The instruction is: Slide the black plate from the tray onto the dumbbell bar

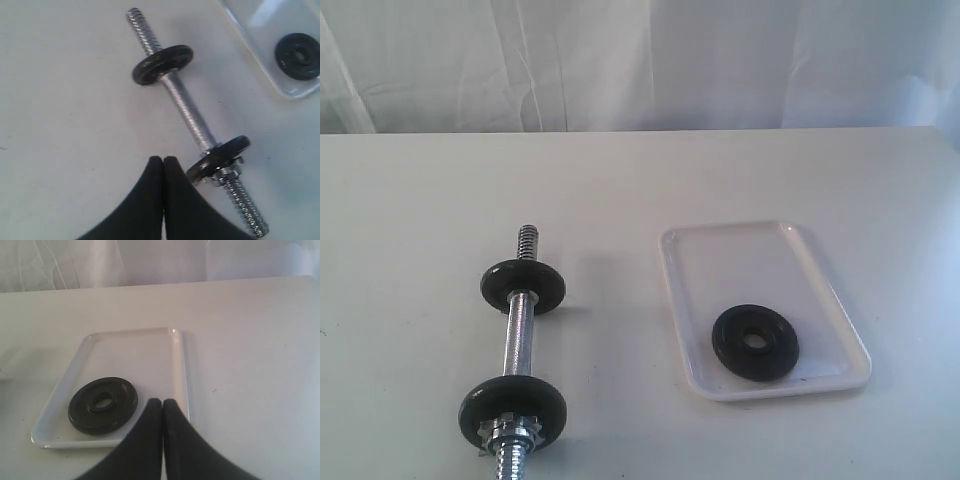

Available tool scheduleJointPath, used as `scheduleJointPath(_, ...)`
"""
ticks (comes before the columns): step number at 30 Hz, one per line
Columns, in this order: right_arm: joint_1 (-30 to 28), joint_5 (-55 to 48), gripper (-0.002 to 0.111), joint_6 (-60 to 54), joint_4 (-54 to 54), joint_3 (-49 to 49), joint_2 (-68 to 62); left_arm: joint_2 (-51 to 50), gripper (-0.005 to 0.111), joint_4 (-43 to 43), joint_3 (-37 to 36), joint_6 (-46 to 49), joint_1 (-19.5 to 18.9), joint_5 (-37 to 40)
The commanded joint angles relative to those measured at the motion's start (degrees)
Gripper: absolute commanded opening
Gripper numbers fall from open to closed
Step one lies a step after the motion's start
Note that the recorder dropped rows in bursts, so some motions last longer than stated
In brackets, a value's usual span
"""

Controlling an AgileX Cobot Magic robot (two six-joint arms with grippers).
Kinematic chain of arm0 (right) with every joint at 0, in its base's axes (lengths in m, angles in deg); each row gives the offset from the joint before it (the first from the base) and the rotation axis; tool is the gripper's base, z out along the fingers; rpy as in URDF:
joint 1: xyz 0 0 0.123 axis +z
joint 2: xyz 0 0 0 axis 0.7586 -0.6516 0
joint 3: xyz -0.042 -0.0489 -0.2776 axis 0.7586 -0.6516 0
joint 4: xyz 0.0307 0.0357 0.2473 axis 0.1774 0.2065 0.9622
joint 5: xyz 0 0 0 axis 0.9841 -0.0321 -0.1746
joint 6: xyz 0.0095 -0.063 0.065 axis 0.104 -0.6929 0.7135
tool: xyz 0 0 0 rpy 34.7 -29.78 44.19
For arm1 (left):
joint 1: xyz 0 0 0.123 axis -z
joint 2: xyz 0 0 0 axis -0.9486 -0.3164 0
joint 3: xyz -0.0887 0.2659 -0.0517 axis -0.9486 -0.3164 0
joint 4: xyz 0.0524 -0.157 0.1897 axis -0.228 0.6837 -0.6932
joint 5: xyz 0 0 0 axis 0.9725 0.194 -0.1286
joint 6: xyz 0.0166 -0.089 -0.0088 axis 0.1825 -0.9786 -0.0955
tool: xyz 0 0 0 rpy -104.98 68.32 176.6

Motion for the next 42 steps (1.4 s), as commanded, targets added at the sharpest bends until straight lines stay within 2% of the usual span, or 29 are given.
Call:
scheduleJointPath(1,0.15,0.69,0.0,-0.03,-0.29,-0.12,0.29,-6.76,0.0,3.62,2.22,1.09,7.43,-3.75)
scheduleJointPath(6,0.14,0.58,0.0,-0.03,-0.29,-0.12,0.29,-16.59,0.0,1.49,7.12,-2.0,21.02,-10.87)
scheduleJointPath(8,0.14,0.58,0.0,-0.03,-0.29,-0.12,0.29,-20.86,0.0,-4.37,9.99,-6.99,25.79,-11.38)
scheduleJointPath(10,0.14,0.43,0.0,-0.03,-0.29,-0.12,0.29,-25.59,0.0,-13.97,13.4,-14.62,29.93,-10.61)
scheduleJointPath(12,0.14,0.42,0.0,-0.03,-0.29,-0.12,0.29,-29.55,0.0,-23.96,16.57,-24.86,32.16,-8.26)
scheduleJointPath(13,0.43,0.42,0.0,-0.03,-0.29,-0.12,0.29,-31.55,0.0,-28.37,18.28,-30.4,32.42,-6.46)
scheduleJointPath(17,1.32,0.42,0.0,-0.03,-0.29,-0.12,0.29,-37.45,0.0,-36.69,21.82,-50.25,32.19,-1.51)
scheduleJointPath(21,1.95,0.42,0.0,-0.03,-0.29,-0.12,0.29,-41.03,0.0,-35.81,21.92,-55.17,32.19,-1.59)
scheduleJointPath(25,2.09,0.42,0.0,-0.03,-0.29,-0.12,0.29,-44.2,0.002,-32.61,21.92,-56.17,32.19,-2.89)
scheduleJointPath(29,2.09,0.42,0.0,-0.03,-0.29,-0.12,0.29,-46.38,0.023,-31.9,21.92,-58.96,32.19,-3.29)
scheduleJointPath(31,2.09,0.42,0.0,-0.03,-0.29,-0.12,0.29,-47.09,0.042,-31.63,21.92,-59.2,32.19,-3.55)
scheduleJointPath(32,2.09,0.42,0.0,-0.03,-0.29,-0.12,0.29,-47.65,0.059,-31.5,21.92,-59.2,32.19,-3.81)
scheduleJointPath(34,2.09,0.42,0.0,-0.03,-0.29,-0.12,0.29,-48.41,0.076,-31.5,21.92,-59.2,32.19,-3.7)
scheduleJointPath(42,2.09,0.42,0.0,-0.03,-0.29,-0.12,0.29,-54.64,0.077,-31.96,21.92,-59.2,32.19,-4.71)
